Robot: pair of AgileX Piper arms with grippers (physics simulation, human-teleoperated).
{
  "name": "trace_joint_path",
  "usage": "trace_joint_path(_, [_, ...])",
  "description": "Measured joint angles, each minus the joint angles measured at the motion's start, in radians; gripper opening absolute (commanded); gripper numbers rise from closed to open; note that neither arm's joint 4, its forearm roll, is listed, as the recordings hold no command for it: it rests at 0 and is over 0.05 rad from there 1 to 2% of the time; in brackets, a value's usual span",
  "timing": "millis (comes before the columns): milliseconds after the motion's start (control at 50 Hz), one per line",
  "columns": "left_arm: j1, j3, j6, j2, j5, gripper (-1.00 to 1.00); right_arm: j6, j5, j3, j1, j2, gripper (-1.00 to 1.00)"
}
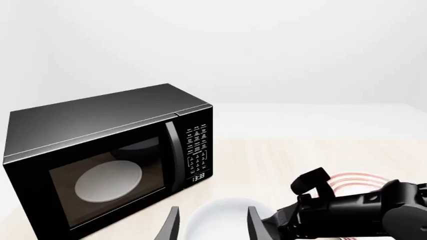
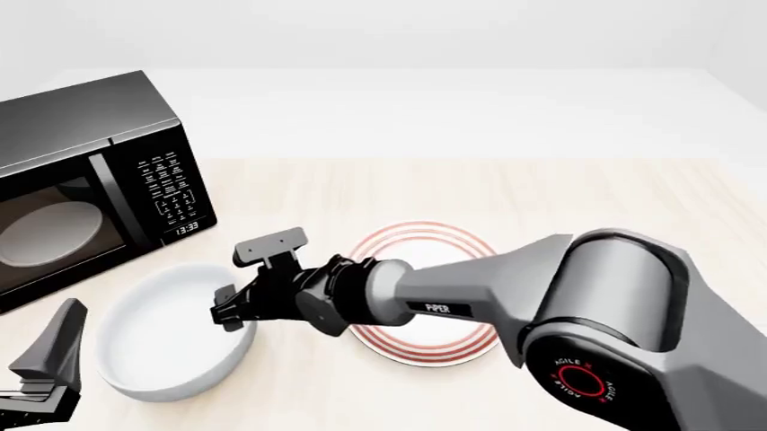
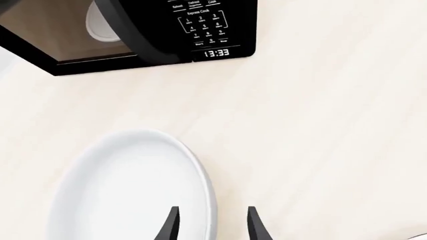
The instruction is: Put the white bowl to the right of the plate.
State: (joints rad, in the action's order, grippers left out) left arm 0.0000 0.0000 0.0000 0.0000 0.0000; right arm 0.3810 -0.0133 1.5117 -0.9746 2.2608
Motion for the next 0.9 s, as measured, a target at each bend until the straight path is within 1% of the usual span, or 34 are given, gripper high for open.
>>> trace_joint_path(260, [0.0,0.0,0.0,0.0,0.0,1.0,0.008,-0.004,0.007,-0.005,0.016,1.0])
trace_joint_path(280, [0.0,0.0,0.0,0.0,0.0,1.0,0.008,-0.004,0.008,-0.005,0.017,-1.0])
trace_joint_path(640, [0.0,0.0,0.0,0.0,0.0,1.0,0.033,-0.03,0.007,-0.013,0.002,-1.0])
trace_joint_path(720, [0.0,0.0,0.0,0.0,0.0,1.0,0.026,-0.023,-0.006,-0.011,-0.019,-1.0])
trace_joint_path(900, [0.0,0.0,0.0,0.0,0.0,1.0,-0.013,-0.006,-0.038,-0.003,-0.09,-1.0])
